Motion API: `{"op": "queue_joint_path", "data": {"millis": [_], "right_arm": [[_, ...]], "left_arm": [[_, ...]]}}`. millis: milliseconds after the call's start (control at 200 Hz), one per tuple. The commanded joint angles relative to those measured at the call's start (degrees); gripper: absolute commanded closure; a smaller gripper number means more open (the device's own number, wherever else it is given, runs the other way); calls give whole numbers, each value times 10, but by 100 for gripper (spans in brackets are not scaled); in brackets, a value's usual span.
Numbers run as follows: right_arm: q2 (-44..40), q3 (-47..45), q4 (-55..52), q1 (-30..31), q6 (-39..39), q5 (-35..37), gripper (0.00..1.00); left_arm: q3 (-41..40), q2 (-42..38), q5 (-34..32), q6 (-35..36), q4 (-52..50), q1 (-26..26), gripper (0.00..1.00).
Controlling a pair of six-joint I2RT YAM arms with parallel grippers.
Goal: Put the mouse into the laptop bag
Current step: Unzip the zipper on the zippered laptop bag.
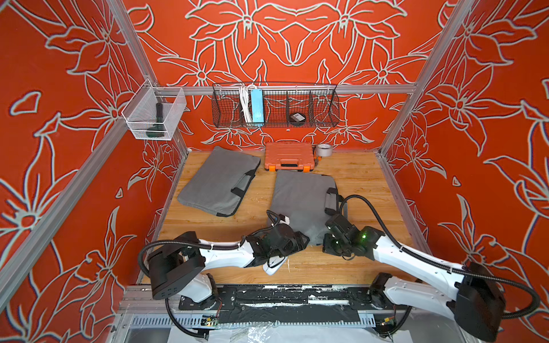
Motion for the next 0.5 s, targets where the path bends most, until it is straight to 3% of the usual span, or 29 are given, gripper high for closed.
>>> {"op": "queue_joint_path", "data": {"millis": [0,360,440,495], "right_arm": [[-13,-11,21,-3,-14,-4,100],[-55,-36,39,-3,-25,-19,100],[-58,-42,46,-3,-28,-24,100],[-57,-45,50,-3,-31,-26,100]], "left_arm": [[17,41,0,-35,36,-12,27],[85,164,9,-81,85,3,21],[100,181,5,-87,88,13,34],[111,192,11,-88,87,20,58]]}}
